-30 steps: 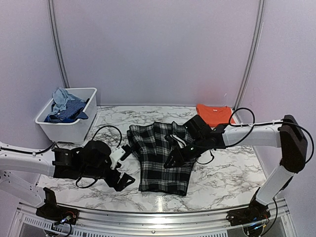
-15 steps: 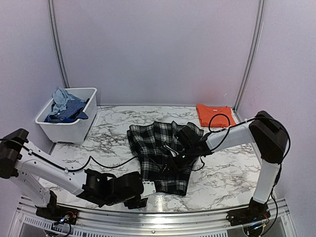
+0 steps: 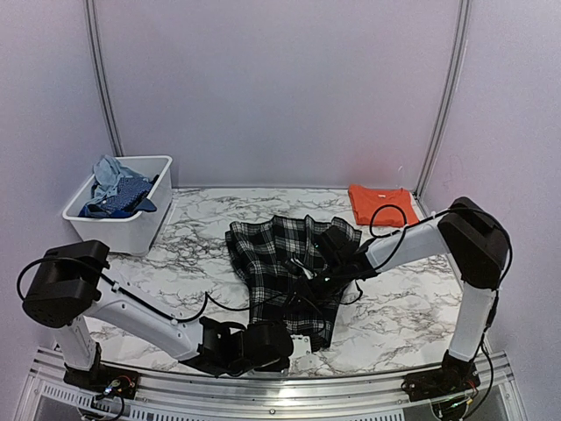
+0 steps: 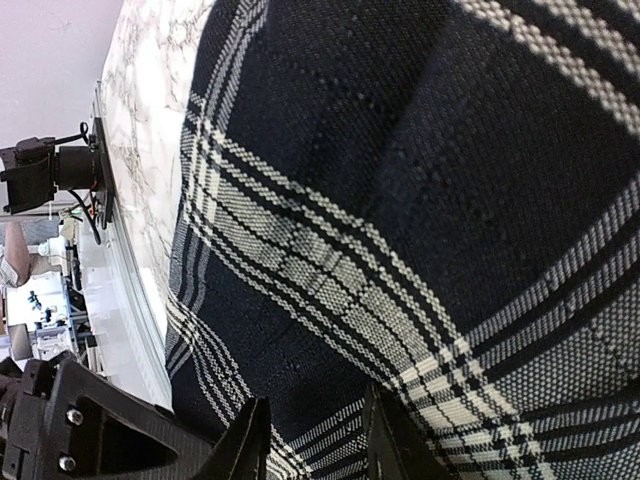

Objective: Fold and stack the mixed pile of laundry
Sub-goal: Pick up the rectangle-folded skirt from the center of the board.

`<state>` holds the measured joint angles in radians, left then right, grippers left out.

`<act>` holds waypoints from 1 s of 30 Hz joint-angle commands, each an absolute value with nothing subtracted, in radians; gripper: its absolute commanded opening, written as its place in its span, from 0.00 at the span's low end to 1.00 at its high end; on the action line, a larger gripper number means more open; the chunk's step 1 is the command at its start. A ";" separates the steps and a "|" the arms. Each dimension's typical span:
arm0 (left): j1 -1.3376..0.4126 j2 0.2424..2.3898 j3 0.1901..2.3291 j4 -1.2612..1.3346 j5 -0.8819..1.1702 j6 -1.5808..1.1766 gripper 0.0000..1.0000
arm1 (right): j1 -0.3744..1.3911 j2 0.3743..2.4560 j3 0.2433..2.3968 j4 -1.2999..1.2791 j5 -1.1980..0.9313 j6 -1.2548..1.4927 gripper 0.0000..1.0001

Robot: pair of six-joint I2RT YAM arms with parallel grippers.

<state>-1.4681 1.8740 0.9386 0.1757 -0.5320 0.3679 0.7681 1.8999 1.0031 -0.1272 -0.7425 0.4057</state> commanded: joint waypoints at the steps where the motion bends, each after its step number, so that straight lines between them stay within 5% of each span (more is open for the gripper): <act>1: -1.464 1.964 0.985 0.187 -0.614 0.393 0.55 | 0.764 1.937 0.987 -0.153 -0.739 0.382 0.33; 12: -1.461 1.985 1.029 0.143 -0.672 0.403 0.00 | 0.768 1.946 0.981 -0.133 -0.785 0.387 0.33; 21: -1.503 1.814 1.005 -0.055 -0.519 0.213 0.00 | 0.686 1.846 1.128 -0.204 -0.803 0.356 0.41; 30: -1.514 1.678 1.031 -0.213 -0.441 0.106 0.00 | 0.664 1.996 1.152 -0.062 -0.848 0.385 0.41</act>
